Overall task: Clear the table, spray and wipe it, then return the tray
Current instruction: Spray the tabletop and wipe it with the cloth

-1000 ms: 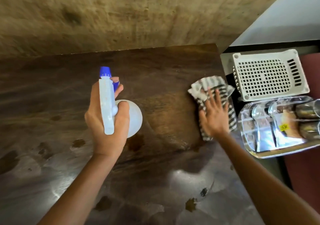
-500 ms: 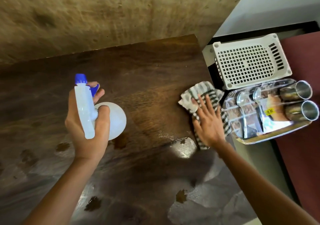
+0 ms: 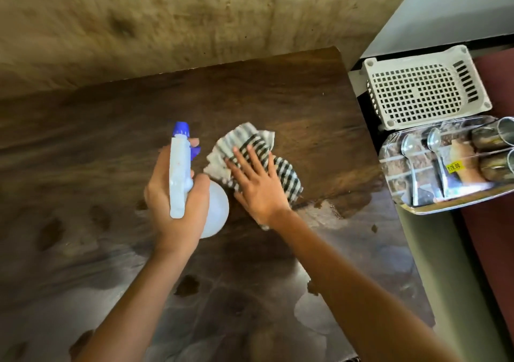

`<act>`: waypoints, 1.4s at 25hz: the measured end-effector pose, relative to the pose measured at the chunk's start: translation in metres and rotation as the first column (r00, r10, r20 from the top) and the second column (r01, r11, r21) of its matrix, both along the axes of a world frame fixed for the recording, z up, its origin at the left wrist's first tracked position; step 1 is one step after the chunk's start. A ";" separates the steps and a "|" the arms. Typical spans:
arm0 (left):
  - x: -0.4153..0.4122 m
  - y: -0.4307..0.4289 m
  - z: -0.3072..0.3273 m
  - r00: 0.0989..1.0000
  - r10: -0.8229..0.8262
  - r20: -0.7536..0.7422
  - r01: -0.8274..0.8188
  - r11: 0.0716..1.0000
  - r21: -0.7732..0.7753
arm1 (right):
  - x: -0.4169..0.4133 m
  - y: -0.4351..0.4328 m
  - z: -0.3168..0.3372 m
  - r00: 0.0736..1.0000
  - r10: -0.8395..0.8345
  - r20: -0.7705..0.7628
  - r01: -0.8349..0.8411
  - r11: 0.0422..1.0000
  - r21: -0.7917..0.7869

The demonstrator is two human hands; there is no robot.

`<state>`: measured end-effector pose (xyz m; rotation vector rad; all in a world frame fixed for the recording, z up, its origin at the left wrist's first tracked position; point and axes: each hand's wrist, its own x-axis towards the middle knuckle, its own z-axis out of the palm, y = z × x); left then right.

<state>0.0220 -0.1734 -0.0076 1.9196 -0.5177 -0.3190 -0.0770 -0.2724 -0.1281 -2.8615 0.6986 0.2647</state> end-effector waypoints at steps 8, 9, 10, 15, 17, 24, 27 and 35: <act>-0.010 0.046 0.027 0.931 -0.365 -0.002 0.362 0.921 0.142 | -0.091 -0.052 0.030 0.747 -0.651 0.136 0.577 0.736 0.354; -0.013 0.051 0.028 0.914 -0.406 -0.015 0.402 0.898 0.177 | -0.097 -0.053 0.043 0.628 -0.742 0.233 0.624 0.660 0.418; -0.019 0.054 0.030 0.893 -0.449 -0.023 0.444 0.873 0.203 | -0.104 -0.051 0.058 0.511 -0.800 0.313 0.646 0.598 0.473; -0.057 0.059 0.025 0.758 -0.649 -0.068 0.637 0.714 0.289 | -0.172 -0.003 0.105 0.228 -0.893 0.388 0.734 0.419 0.534; -0.074 0.056 0.019 0.710 -0.700 -0.071 0.678 0.654 0.336 | -0.202 0.015 0.110 0.175 -0.886 0.428 0.774 0.393 0.496; -0.129 0.055 0.008 0.673 -0.733 -0.097 0.702 0.592 0.396 | -0.282 0.071 0.084 0.158 -0.933 0.324 0.847 0.297 0.440; -0.140 0.057 0.010 0.697 -0.712 -0.088 0.666 0.597 0.447 | -0.292 0.086 0.086 0.086 -0.939 0.333 0.834 0.251 0.491; -0.173 0.082 0.019 0.574 -0.794 -0.199 0.752 0.416 0.511 | -0.327 0.118 0.079 0.006 -0.965 0.263 0.823 0.154 0.547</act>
